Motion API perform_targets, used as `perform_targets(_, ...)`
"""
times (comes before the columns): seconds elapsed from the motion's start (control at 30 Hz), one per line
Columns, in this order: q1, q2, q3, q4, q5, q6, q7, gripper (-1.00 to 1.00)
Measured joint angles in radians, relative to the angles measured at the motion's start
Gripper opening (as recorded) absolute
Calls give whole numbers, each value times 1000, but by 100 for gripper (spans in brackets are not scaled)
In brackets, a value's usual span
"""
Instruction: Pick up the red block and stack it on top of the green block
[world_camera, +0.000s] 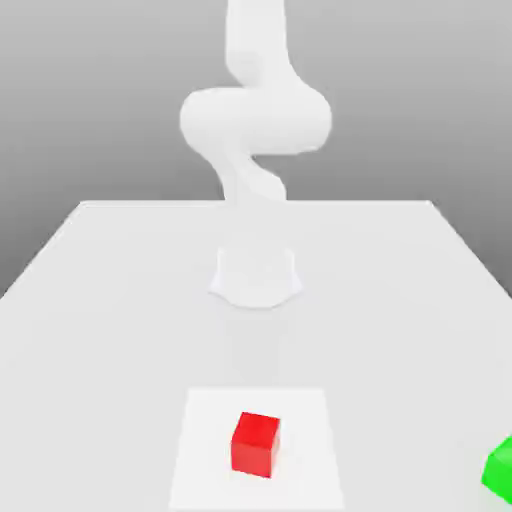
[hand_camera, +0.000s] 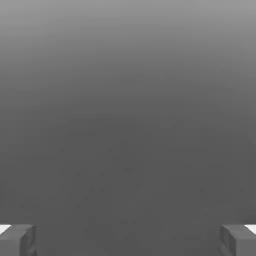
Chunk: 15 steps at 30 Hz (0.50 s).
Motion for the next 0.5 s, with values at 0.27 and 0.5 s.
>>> perform_targets(0.27,-39,297,37,-110,-21,144,96,0)
perform_targets(0.5,-57,551,52,-204,-35,268,176,0)
